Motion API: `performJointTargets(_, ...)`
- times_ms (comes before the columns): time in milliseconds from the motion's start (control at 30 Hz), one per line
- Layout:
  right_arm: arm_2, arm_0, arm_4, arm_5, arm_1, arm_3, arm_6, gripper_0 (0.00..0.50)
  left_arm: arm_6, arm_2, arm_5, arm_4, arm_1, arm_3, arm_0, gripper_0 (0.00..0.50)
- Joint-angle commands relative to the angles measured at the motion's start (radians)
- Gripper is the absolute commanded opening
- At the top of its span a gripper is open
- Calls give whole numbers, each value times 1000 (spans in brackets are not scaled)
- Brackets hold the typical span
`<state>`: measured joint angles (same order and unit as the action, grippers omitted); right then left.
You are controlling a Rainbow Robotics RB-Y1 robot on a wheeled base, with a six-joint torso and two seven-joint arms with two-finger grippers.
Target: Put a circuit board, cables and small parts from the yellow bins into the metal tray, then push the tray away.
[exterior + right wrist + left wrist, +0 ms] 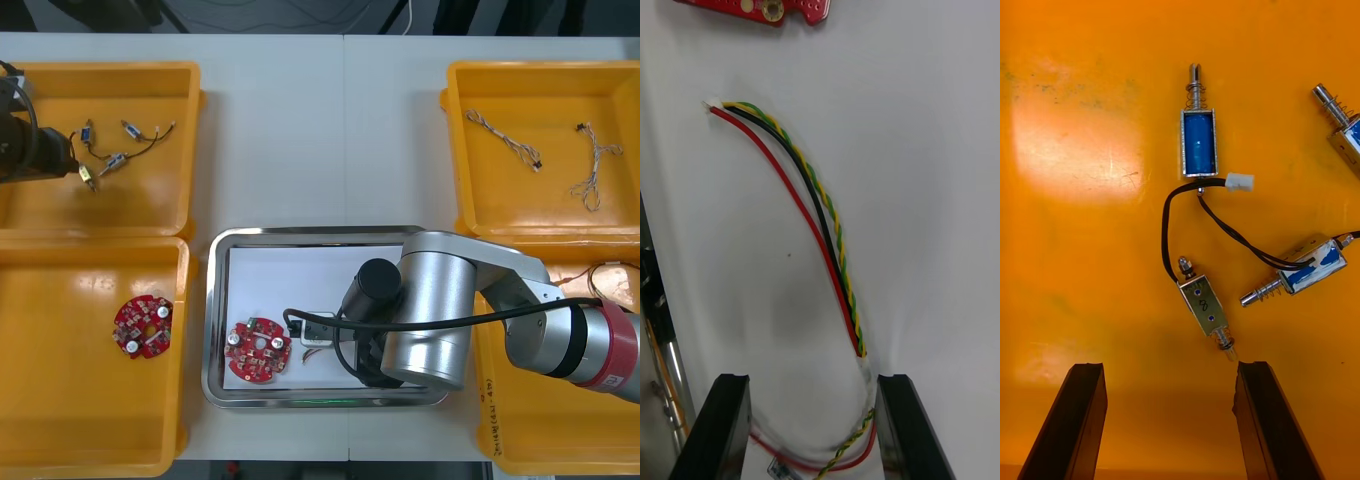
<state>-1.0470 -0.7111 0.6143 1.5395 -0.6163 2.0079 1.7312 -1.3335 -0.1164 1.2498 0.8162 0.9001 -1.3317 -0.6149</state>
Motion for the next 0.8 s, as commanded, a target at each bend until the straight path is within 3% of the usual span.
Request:
performJointTargets(33,10,13,-7,-6,21,19,-6,500,-47,-36,-33,1,-4,2,-42,500)
performJointTargets(233,45,13,-7,14,17,94,-19,500,-46,-60,-75,1,-12,23,-46,500)
performJointTargets(433,127,2,2,125,35,180,-41,500,-47,-100,-135,3,-21,89,-72,500)
performJointTargets(800,418,-71,191,372,70,218,-78,500,-42,-109,-170,-6,-44,123,-86,500)
